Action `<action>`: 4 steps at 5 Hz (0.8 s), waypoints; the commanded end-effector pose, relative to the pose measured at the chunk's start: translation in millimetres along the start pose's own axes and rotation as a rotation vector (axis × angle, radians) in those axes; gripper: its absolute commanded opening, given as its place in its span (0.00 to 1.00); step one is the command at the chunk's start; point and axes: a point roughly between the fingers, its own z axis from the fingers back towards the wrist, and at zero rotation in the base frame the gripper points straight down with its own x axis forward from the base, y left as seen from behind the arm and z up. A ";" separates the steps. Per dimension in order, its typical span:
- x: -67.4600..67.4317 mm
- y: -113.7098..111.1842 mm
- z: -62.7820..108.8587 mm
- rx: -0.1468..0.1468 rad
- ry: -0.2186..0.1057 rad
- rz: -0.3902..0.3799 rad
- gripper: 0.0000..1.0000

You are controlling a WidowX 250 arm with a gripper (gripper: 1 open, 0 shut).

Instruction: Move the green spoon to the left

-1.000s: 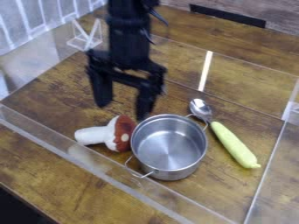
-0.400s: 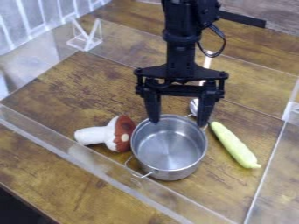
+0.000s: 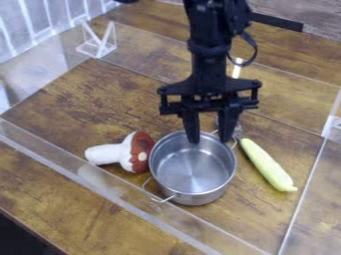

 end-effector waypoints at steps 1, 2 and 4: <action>9.0 -8.7 1.7 -0.043 -0.038 0.070 1.00; 13.3 -23.0 1.7 -0.059 -0.042 0.026 1.00; 16.8 -43.0 7.9 -0.086 -0.050 -0.023 1.00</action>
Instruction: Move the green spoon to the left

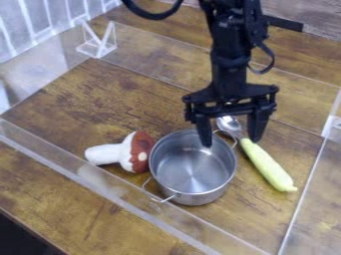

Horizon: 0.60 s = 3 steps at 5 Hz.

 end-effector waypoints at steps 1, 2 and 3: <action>0.5 -20.5 18.8 -0.041 -0.041 -0.019 1.00; -8.0 -28.4 18.9 -0.040 -0.047 -0.032 1.00; -14.1 -37.3 18.1 -0.040 -0.062 -0.028 1.00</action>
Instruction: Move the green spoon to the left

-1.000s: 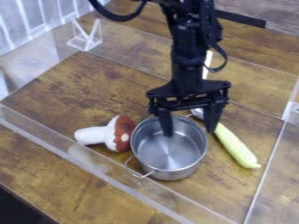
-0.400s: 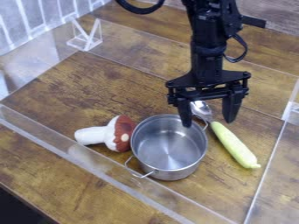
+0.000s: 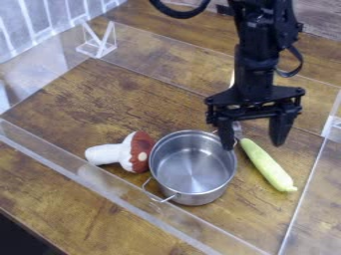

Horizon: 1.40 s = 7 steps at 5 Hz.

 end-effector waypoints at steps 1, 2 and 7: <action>9.0 -18.4 9.3 -0.031 -0.070 0.065 1.00; 17.6 -24.1 1.8 -0.026 -0.100 0.140 1.00; 35.0 -32.4 -32.5 0.018 -0.148 0.244 1.00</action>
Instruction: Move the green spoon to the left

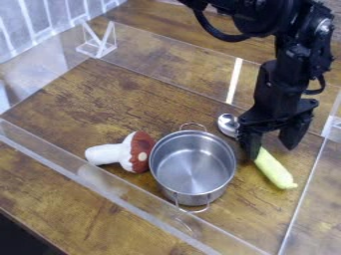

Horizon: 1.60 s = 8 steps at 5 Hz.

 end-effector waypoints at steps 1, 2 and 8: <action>8.8 -10.2 1.0 -0.041 -0.020 -0.069 1.00; 17.0 -9.9 9.1 -0.039 -0.023 -0.072 0.00; 61.8 17.5 124.7 -0.193 0.033 -0.044 0.00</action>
